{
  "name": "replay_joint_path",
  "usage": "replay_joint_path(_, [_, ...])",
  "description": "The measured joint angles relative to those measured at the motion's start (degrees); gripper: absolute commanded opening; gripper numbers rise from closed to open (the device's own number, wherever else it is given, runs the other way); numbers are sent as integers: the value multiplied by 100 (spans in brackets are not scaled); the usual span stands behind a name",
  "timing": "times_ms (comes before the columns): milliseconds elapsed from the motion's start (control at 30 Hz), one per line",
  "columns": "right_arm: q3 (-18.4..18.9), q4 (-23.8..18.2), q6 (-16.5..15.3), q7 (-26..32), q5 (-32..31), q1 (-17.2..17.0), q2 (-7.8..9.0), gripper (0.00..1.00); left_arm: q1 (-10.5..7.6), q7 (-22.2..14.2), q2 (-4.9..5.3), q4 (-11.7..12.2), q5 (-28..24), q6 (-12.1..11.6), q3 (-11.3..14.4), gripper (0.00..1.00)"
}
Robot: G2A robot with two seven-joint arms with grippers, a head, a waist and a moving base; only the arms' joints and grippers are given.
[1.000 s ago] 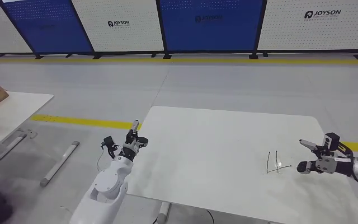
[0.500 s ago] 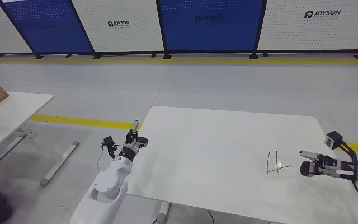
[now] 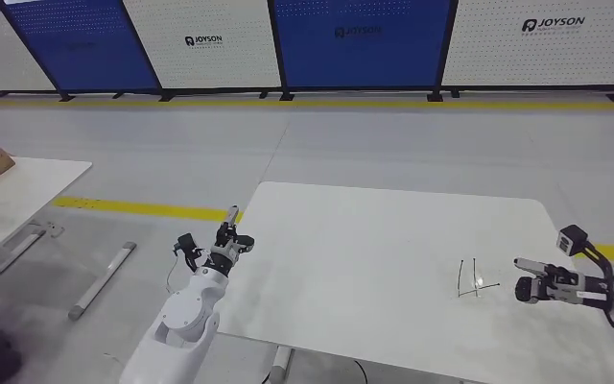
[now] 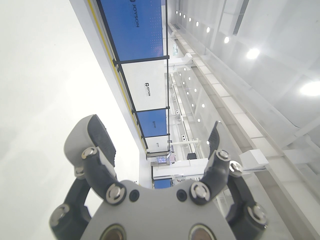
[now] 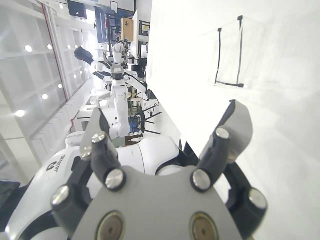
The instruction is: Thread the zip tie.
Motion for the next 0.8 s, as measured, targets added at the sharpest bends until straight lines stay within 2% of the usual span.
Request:
replay_joint_path(33, [44, -62, -209, 0, -52, -40, 20, 100, 0, 0, 0, 0, 0, 0, 0, 100])
replay_joint_path(100, [112, -53, -389, 0, -116, -69, 53, 100, 0, 0, 0, 0, 0, 0, 0, 100])
replay_joint_path(333, [-71, -25, -352, 0, -415, 96, 149, 100, 0, 0, 0, 0, 0, 0, 0, 100])
replay_joint_path(400, [-328, 15, -314, 0, -505, 229, 137, 100, 0, 0, 0, 0, 0, 0, 0, 100])
replay_joint_path(500, [-910, 178, -207, 0, -434, 566, 63, 100, 0, 0, 0, 0, 0, 0, 0, 100])
replay_joint_path(667, [-1743, 928, -113, 0, -248, 1339, -179, 100, 0, 0, 0, 0, 0, 0, 0, 100])
replay_joint_path(733, [-1881, 1146, -143, 0, -211, 1502, -235, 100, 0, 0, 0, 0, 0, 0, 0, 100])
replay_joint_path(800, [-1885, 1162, -146, 0, -213, 1511, -237, 100, 0, 0, 0, 0, 0, 0, 0, 100])
